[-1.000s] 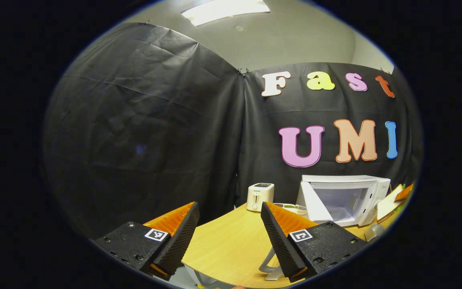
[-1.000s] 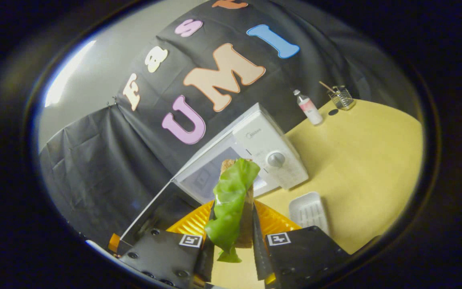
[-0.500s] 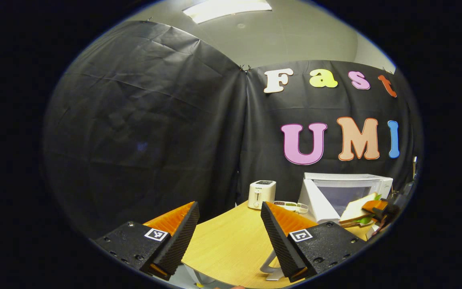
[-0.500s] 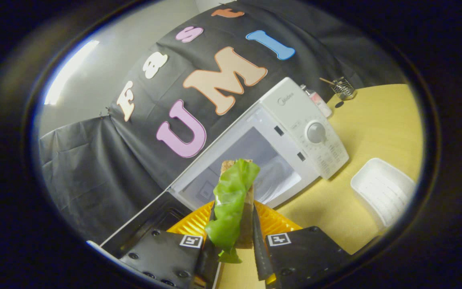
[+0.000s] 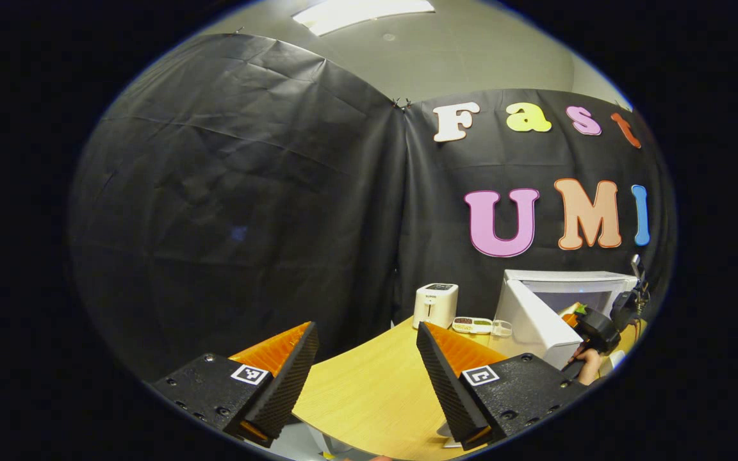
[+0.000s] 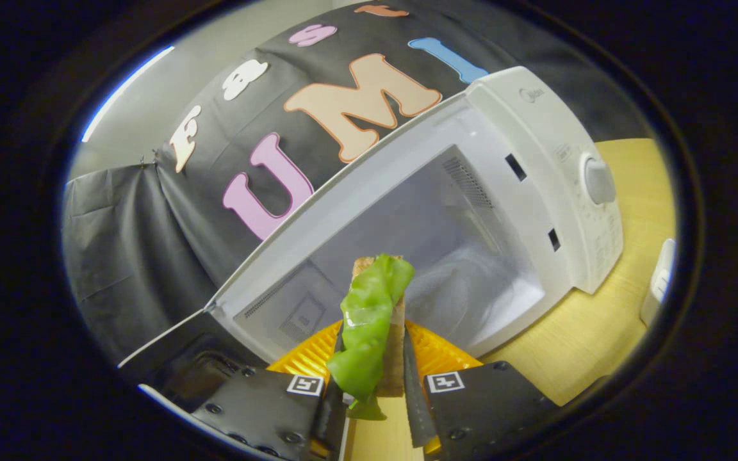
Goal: Open the microwave oven with the left hand, put the food in, and close the microwave oven.
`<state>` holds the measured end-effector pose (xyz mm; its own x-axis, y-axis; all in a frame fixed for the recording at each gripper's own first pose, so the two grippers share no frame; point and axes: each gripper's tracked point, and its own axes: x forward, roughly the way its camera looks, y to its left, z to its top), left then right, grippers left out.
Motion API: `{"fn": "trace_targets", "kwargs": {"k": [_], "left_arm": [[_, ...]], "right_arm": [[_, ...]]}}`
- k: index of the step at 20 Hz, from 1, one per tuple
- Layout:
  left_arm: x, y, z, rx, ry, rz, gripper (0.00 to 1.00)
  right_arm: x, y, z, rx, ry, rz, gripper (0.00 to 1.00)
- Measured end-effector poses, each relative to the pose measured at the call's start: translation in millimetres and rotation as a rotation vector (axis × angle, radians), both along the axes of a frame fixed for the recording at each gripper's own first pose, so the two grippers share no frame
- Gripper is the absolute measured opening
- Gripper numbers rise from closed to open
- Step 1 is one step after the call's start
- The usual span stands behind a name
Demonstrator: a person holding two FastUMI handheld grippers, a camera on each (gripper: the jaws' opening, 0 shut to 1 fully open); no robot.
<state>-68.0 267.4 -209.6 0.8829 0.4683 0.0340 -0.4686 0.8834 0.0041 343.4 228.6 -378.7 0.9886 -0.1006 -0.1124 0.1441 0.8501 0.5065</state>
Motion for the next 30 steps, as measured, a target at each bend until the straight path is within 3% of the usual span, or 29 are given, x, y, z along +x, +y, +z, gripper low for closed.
{"fn": "trace_targets", "kwargs": {"k": [1,4,5,8,9,10,11,12,14,17,20,22,23,25,26,27,30], "left_arm": [[0,0,-1,-0.005,0.001,0.001,0.94],[4,-8,2,-0.036,-0.030,-0.018,0.94],[6,-12,1,-0.040,-0.035,-0.028,0.90],[8,-15,3,-0.046,-0.044,-0.044,0.94],[8,-14,1,-0.044,-0.041,-0.040,0.90],[7,-13,0,-0.042,-0.038,-0.037,0.94],[7,-13,1,-0.042,-0.036,-0.038,0.89],[8,-14,1,-0.044,-0.036,-0.040,0.94],[7,-16,1,-0.046,-0.036,-0.043,0.95],[6,-17,3,-0.041,-0.042,-0.049,0.94],[6,-16,3,-0.031,-0.035,-0.052,0.94],[5,-14,2,-0.027,-0.034,-0.049,0.94],[5,-14,3,-0.025,-0.032,-0.046,0.95],[5,-13,2,-0.025,-0.030,-0.045,0.94],[5,-14,2,-0.026,-0.028,-0.049,0.94],[6,-16,1,-0.028,-0.024,-0.056,0.94],[8,-19,-1,-0.037,-0.017,-0.072,0.90]], "right_arm": [[8,0,-2,-0.012,-0.003,-0.004,0.44],[27,3,-9,-0.041,-0.013,0.001,0.43],[32,1,-12,-0.061,-0.014,0.001,0.44],[48,-1,-19,-0.099,0.009,0.018,0.44],[52,-2,-24,-0.097,0.027,0.027,0.37],[55,-4,-29,-0.094,0.044,0.033,0.37],[57,-5,-32,-0.094,0.056,0.036,0.51],[58,-8,-35,-0.102,0.070,0.032,0.37],[57,-16,-34,-0.145,0.073,0.010,0.45],[57,-34,-40,-0.255,0.103,-0.039,0.65],[56,-41,-38,-0.290,0.116,-0.048,0.70],[52,-51,-31,-0.356,0.111,-0.059,0.85],[49,-53,-27,-0.389,0.103,-0.052,0.97],[38,-56,-19,-0.461,0.096,-0.035,0.99],[30,-57,-15,-0.494,0.095,-0.023,0.91],[22,-57,-13,-0.522,0.103,-0.009,0.91],[-10,-53,0,-0.582,0.099,0.046,0.99]]}}
